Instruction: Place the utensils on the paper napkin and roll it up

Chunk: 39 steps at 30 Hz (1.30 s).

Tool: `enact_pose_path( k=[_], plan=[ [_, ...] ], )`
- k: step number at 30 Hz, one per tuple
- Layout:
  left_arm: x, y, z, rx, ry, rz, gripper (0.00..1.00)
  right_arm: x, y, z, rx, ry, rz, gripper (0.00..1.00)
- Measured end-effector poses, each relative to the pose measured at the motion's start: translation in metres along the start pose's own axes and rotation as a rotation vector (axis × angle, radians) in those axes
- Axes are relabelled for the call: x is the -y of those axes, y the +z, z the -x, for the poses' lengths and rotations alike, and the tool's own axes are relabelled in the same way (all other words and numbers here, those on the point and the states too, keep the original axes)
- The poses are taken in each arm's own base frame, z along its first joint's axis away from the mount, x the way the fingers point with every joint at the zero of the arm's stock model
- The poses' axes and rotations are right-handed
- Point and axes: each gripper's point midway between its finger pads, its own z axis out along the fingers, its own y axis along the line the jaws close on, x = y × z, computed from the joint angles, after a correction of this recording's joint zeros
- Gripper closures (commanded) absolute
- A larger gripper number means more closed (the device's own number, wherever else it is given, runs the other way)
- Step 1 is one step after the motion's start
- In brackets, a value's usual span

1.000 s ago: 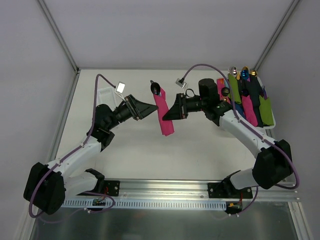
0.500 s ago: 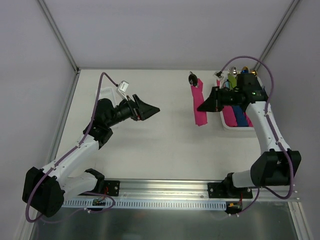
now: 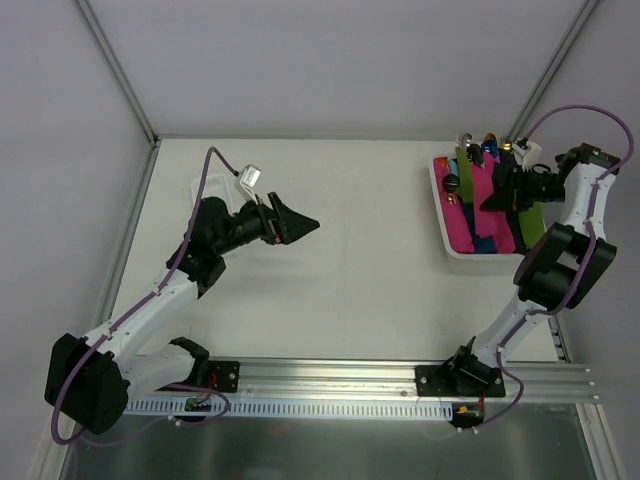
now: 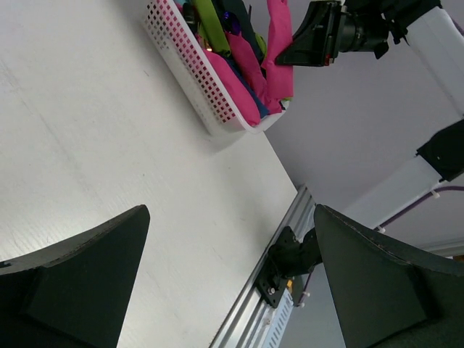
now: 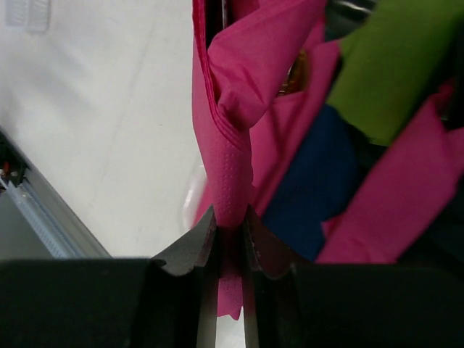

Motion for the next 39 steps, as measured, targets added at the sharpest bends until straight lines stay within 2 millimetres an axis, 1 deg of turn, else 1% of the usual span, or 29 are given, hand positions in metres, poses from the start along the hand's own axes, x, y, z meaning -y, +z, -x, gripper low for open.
enact_pose_path(
  k=[3, 5, 8, 11, 19, 23, 32, 36, 39],
  plan=[
    [-0.002, 0.000, -0.001, 0.001, -0.001, 0.003, 0.01, 0.032, -0.005, -0.001, -0.005, -0.012, -0.027, 1.00],
    [-0.005, 0.000, -0.004, -0.004, -0.005, 0.009, 0.01, 0.046, -0.005, -0.001, -0.008, -0.025, -0.036, 1.00],
    [-0.009, 0.001, -0.007, -0.011, -0.011, 0.017, 0.01, 0.056, -0.001, -0.005, -0.017, -0.033, -0.030, 1.00],
    [-0.010, 0.002, -0.008, -0.015, -0.014, 0.021, 0.01, 0.059, 0.003, -0.009, -0.027, -0.027, -0.016, 1.00],
    [-0.016, 0.004, -0.011, -0.021, -0.019, 0.027, 0.01, 0.064, 0.012, -0.016, -0.034, -0.030, 0.023, 1.00],
    [-0.019, 0.006, -0.013, -0.025, -0.023, 0.031, 0.01, 0.063, 0.018, -0.021, -0.030, -0.013, 0.048, 1.00],
    [-0.024, 0.008, -0.017, -0.024, -0.030, 0.029, 0.01, 0.054, 0.027, -0.027, 0.006, 0.024, 0.107, 1.00],
    [-0.024, 0.008, -0.017, -0.020, -0.030, 0.025, 0.01, 0.045, 0.022, -0.022, 0.023, 0.016, 0.109, 1.00],
    [-0.024, 0.008, -0.017, -0.019, -0.030, 0.024, 0.01, 0.035, 0.016, -0.015, 0.046, 0.008, 0.111, 1.00]
  ],
)
